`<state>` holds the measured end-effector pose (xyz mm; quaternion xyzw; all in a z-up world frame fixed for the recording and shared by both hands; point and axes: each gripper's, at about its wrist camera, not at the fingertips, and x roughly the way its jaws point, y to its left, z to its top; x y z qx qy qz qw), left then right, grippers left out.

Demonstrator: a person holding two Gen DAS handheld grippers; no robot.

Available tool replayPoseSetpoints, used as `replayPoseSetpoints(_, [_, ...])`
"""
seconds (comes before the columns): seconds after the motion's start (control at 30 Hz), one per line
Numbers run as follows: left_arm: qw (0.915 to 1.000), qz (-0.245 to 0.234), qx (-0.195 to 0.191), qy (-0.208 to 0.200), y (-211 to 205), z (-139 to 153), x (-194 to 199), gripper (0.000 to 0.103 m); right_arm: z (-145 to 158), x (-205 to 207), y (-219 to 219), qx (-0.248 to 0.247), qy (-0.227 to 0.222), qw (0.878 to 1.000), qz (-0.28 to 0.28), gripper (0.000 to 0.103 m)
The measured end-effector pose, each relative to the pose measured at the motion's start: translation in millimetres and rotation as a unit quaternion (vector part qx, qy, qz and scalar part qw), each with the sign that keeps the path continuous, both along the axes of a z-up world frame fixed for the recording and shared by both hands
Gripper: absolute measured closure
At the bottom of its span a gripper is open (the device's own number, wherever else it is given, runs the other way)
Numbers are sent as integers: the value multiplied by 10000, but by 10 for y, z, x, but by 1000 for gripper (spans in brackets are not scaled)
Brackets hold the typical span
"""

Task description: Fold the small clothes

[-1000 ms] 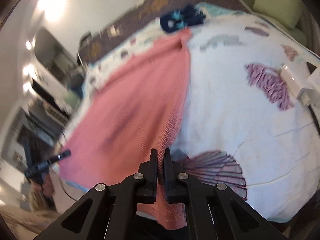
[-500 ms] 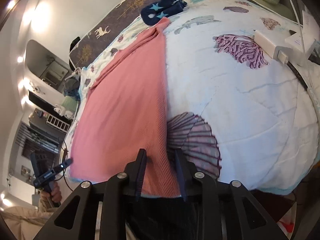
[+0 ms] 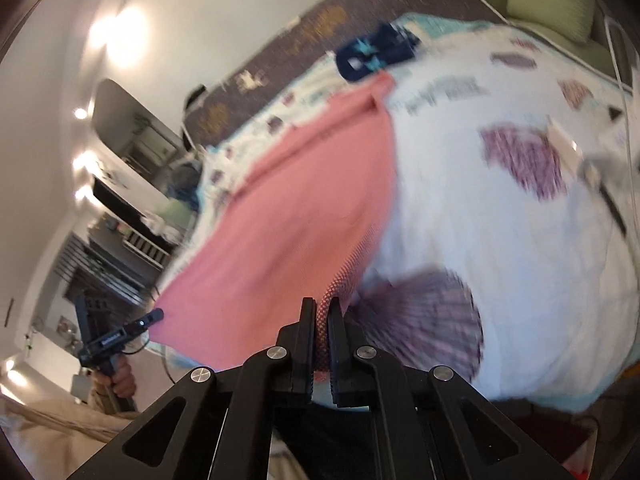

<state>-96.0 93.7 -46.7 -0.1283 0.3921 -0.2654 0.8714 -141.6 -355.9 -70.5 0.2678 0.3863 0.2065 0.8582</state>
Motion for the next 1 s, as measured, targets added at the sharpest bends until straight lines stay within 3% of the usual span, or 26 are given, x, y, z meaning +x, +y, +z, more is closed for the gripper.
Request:
replayPoseSetpoints(0.13, [9995, 25, -84, -317, 12, 206, 91, 98, 203, 75, -21, 138, -313, 9994, 24, 99])
replayPoseSetpoints(0.43, [9977, 163, -306, -580, 15, 458, 457, 98, 573, 412, -90, 531, -791, 9954, 23, 98])
replayPoseSetpoints(0.77, [9931, 485, 181, -1048, -160, 800, 1079, 98, 920, 1071, -72, 150, -1242, 9918, -239, 98])
replayPoseSetpoints(1.0, [9911, 570, 444, -1116, -286, 807, 1558, 98, 982, 1667, -5, -127, -1289, 9909, -359, 98])
